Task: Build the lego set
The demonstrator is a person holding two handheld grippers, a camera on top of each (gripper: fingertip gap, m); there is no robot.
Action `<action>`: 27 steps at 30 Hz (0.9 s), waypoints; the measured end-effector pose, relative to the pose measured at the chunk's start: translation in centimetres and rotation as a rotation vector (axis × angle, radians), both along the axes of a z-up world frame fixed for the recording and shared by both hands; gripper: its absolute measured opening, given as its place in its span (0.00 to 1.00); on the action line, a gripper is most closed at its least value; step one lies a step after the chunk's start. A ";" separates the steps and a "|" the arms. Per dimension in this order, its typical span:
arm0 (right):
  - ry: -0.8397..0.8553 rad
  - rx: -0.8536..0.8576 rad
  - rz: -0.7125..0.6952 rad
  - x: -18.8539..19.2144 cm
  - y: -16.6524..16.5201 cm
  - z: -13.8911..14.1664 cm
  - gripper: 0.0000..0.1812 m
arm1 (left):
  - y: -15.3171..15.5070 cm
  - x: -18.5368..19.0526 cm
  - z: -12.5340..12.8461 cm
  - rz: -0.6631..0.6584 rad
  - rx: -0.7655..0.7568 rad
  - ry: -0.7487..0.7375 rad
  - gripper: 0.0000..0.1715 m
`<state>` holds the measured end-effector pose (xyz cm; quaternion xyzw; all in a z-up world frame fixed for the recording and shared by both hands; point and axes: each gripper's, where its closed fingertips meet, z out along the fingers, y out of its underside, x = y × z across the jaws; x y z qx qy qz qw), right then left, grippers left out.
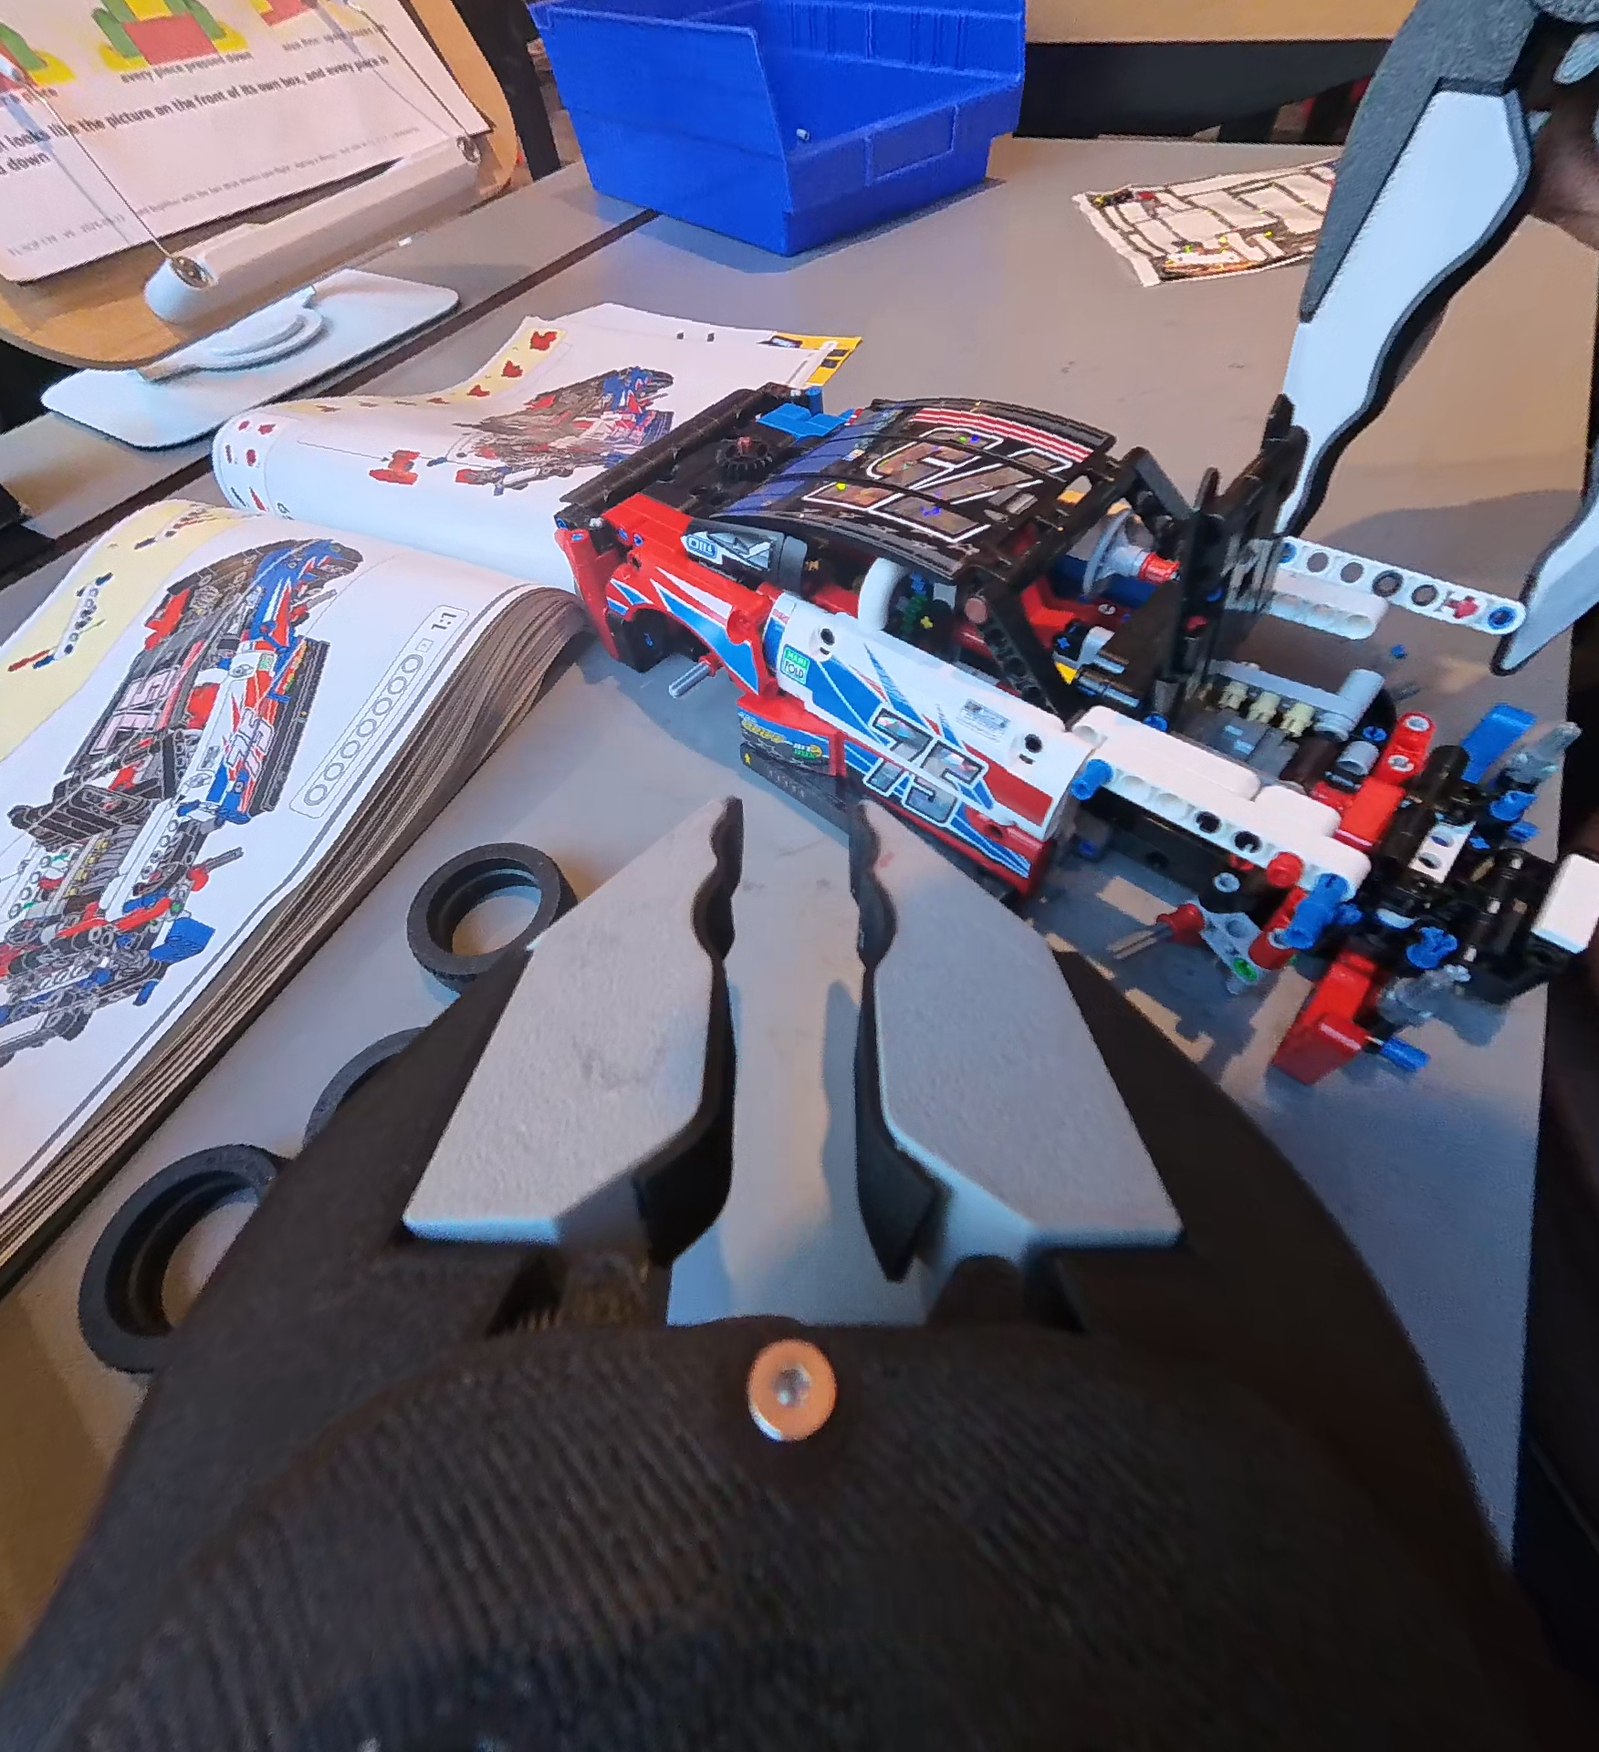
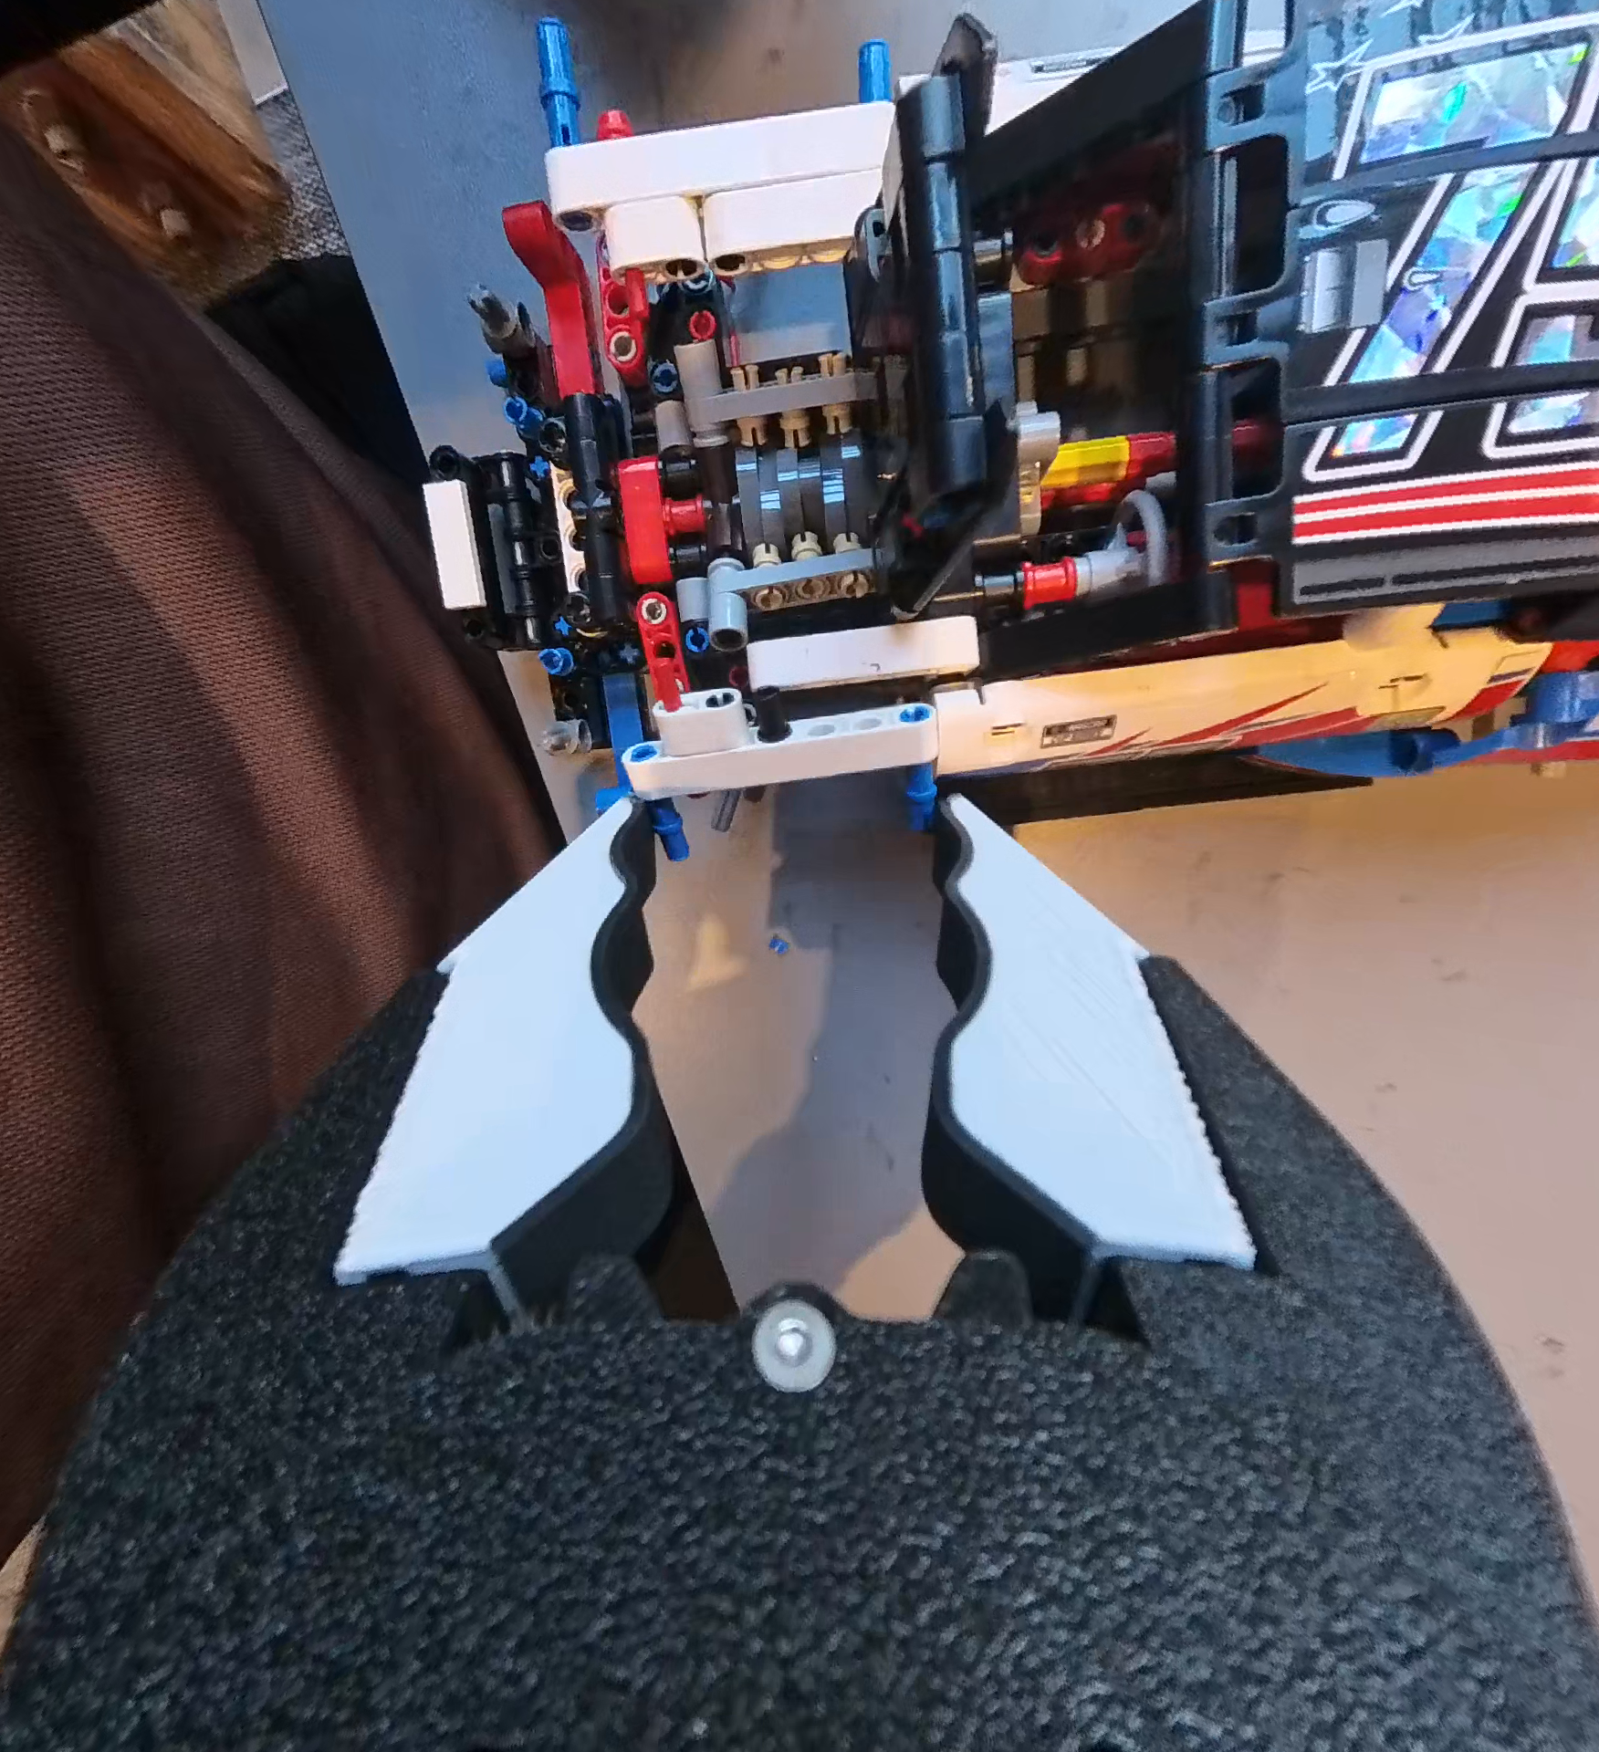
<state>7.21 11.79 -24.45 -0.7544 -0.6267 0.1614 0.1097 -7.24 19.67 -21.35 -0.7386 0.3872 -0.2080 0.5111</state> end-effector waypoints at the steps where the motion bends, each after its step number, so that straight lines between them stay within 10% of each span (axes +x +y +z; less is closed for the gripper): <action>1: -0.004 0.000 0.001 0.0 0.0 0.0 0.32 | 0.0 0.0 0.0 -0.001 -0.002 -0.004 0.11; 27: -0.061 -0.022 -0.004 0.1 0.0 -0.2 0.32 | -0.2 -0.1 0.3 -0.009 -0.009 -0.033 0.11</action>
